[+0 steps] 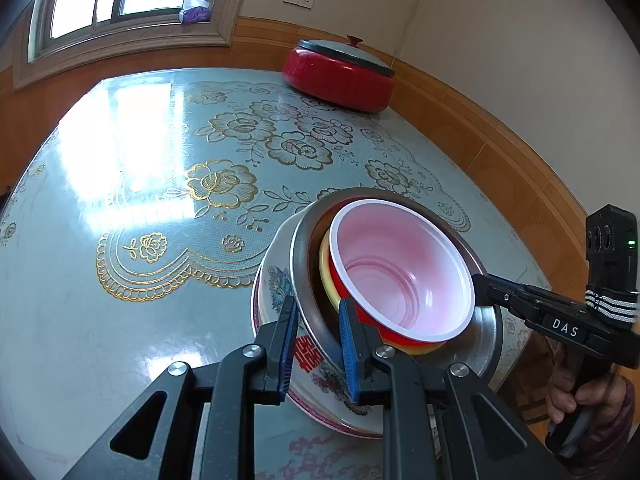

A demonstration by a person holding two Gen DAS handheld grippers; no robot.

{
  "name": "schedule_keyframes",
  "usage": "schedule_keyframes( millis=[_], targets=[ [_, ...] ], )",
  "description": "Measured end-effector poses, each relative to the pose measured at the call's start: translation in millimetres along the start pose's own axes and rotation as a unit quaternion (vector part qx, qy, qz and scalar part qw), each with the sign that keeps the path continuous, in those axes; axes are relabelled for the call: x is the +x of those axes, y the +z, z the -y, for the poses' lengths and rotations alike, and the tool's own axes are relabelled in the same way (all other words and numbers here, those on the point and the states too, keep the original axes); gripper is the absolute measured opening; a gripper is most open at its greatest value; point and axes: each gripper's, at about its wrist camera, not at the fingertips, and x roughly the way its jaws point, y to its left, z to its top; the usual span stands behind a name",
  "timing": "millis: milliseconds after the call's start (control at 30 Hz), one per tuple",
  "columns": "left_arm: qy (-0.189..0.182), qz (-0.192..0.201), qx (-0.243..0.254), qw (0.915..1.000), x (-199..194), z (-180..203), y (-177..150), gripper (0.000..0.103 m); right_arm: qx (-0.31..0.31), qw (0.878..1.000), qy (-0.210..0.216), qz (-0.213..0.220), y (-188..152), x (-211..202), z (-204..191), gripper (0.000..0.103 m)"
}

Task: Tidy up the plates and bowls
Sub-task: 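Open both grippers to release the steel bowl onto the plates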

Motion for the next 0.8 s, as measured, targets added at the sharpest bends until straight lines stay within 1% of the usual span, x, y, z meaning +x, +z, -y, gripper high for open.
schedule_keyframes(
  millis=[167,267,300,333,367,400,433,600,667,700,733,800],
  targets=[
    [0.007,0.003,0.002,1.0000,-0.9,1.9,-1.4,0.020,0.002,1.000,0.003,0.006,-2.5,0.7,0.2,0.017],
    [0.007,0.005,-0.002,1.0000,-3.1,2.4,-2.5,0.024,0.003,1.000,0.009,0.007,-2.8,0.3,1.1,0.019],
    [0.006,0.007,-0.004,0.9999,-4.4,2.4,-2.5,0.027,0.006,1.000,0.015,0.005,-3.0,0.2,1.9,0.020],
    [0.004,0.011,-0.004,0.9999,-6.4,2.7,-2.3,0.032,0.011,1.000,0.020,0.003,-3.1,0.2,3.5,0.021],
    [0.002,0.015,-0.005,0.9999,-8.3,2.8,-1.8,0.035,0.017,1.000,0.025,0.004,-3.4,-1.0,5.2,0.026],
    [0.002,0.020,-0.007,0.9998,-10.5,3.3,-1.6,0.042,0.022,0.999,0.028,0.007,-3.9,-3.1,7.0,0.028],
    [0.001,0.024,-0.009,0.9997,-12.3,3.5,-1.5,0.045,0.027,0.999,0.032,0.012,-4.2,-5.9,8.9,0.030],
    [-0.003,0.029,-0.016,0.9995,-17.8,4.8,-2.6,0.045,0.036,0.998,0.039,0.040,-7.3,-25.6,14.9,0.031],
    [-0.007,0.043,-0.020,0.9989,-24.3,4.1,-3.1,0.045,0.039,0.997,0.043,0.055,-11.8,-36.5,18.2,0.032],
    [-0.010,0.050,-0.023,0.9985,-27.7,2.3,-2.9,0.047,0.040,0.996,0.042,0.060,-14.5,-40.5,19.3,0.033],
    [-0.012,0.054,-0.026,0.9981,-30.1,-0.5,-2.1,0.050,0.042,0.996,0.043,0.062,-17.8,-44.3,20.7,0.033],
    [-0.014,0.057,-0.033,0.9977,-33.7,-6.6,-2.2,0.050,0.047,0.996,0.051,0.058,-25.9,-49.2,22.7,0.033]
  ],
)
